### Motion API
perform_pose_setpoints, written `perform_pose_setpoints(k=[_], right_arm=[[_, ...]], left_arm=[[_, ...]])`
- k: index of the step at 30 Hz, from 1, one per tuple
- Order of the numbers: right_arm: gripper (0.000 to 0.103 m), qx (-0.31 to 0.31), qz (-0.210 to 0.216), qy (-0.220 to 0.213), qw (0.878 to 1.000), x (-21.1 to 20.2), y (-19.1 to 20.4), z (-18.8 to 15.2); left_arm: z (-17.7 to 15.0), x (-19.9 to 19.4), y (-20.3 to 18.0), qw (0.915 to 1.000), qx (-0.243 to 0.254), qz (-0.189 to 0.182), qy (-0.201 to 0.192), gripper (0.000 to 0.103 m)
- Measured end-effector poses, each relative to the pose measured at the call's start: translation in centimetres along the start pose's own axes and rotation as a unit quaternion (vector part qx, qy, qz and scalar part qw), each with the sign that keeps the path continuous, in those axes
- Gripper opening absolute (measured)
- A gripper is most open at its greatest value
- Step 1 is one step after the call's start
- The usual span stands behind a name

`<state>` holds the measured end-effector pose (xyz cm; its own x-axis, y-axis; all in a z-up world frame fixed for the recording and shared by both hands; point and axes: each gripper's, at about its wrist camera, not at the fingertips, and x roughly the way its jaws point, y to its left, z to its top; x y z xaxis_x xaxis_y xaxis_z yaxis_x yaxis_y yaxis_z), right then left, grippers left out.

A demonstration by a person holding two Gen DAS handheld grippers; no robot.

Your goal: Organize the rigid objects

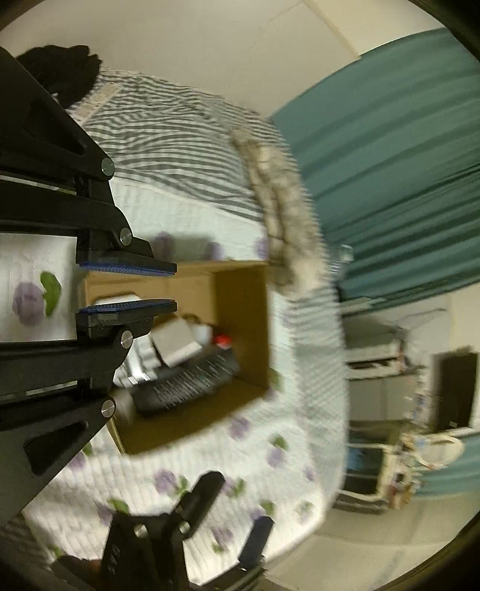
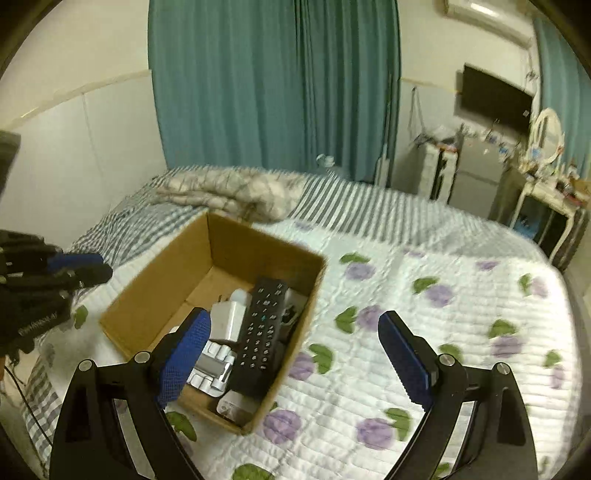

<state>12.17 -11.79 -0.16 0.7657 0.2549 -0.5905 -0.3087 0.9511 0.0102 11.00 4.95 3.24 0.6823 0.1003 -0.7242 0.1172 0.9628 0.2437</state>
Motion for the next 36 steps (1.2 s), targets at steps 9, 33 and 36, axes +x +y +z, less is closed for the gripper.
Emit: perform_pose_setpoints(k=[9,33,36], right_arm=[[0.103,0.058,-0.069,-0.106,0.990,-9.8,-2.1,-1.0],[0.103,0.112,-0.112,-0.108,0.981,-10.8,-3.3,-7.1],[0.103,0.111,-0.117,-0.105,0.981,-10.5,-3.2,-7.0]], left_arm=[[-1.5,-7.2,-3.5,0.9841,0.005,-0.008,-0.177,0.062],[-7.1,-7.1,-5.3,0.9663,-0.074,0.041,-0.243,0.091],[-7.3,-6.6,-5.7,0.9702,-0.068,0.033,-0.230,0.091]])
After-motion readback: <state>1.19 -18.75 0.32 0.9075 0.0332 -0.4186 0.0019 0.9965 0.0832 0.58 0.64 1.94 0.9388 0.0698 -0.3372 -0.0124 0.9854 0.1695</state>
